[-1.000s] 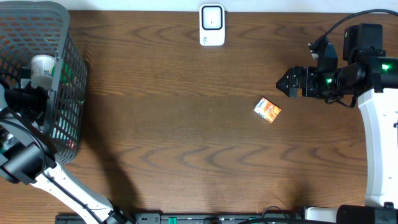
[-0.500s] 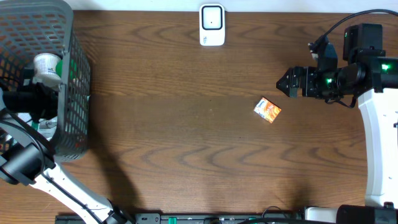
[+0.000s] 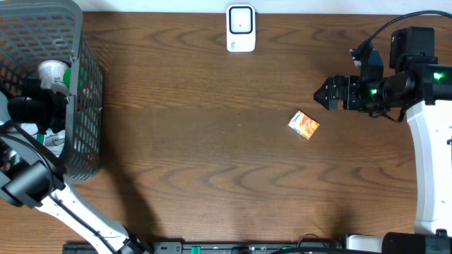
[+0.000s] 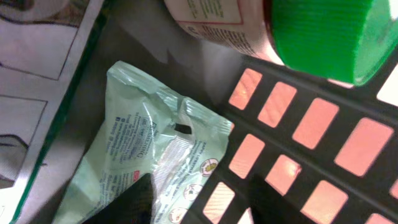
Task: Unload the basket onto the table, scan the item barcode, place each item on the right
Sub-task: 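Grasp the pale green wipes pack with the left gripper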
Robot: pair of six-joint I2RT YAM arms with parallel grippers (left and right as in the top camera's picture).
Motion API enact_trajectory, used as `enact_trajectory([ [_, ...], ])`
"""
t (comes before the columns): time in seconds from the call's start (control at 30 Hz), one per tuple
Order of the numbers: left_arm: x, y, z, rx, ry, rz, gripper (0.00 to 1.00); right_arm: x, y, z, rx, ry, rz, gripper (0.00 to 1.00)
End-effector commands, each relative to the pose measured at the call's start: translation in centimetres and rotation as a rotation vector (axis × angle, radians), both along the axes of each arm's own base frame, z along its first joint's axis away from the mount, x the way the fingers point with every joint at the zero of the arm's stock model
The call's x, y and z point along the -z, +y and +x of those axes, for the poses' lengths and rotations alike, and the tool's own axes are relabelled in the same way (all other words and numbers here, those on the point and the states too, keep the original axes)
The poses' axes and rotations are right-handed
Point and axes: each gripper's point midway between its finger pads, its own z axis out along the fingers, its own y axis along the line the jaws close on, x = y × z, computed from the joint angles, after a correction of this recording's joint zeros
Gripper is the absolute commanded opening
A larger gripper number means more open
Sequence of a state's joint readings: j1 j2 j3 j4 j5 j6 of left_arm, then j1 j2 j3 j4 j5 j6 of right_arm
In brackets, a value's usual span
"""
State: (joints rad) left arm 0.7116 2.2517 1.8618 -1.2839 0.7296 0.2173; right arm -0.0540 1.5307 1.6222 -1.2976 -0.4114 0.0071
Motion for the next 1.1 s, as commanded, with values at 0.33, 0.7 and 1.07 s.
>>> enact_trajectory([
  [0.33, 0.2, 3.5, -0.5, 0.086, 0.252, 0.478, 0.7, -0.6, 0.1, 0.2, 0.002, -0.015, 0.005, 0.99],
  [0.7, 3.3, 1.3, -0.8, 0.188, 0.287, 0.502, 0.79, -0.6, 0.1, 0.2, 0.002, -0.015, 0.006, 0.99],
  [1.07, 7.2, 1.0, -2.6, 0.173, 0.345, 0.51, 0.63, -0.6, 0.1, 0.2, 0.002, -0.015, 0.006, 0.99],
])
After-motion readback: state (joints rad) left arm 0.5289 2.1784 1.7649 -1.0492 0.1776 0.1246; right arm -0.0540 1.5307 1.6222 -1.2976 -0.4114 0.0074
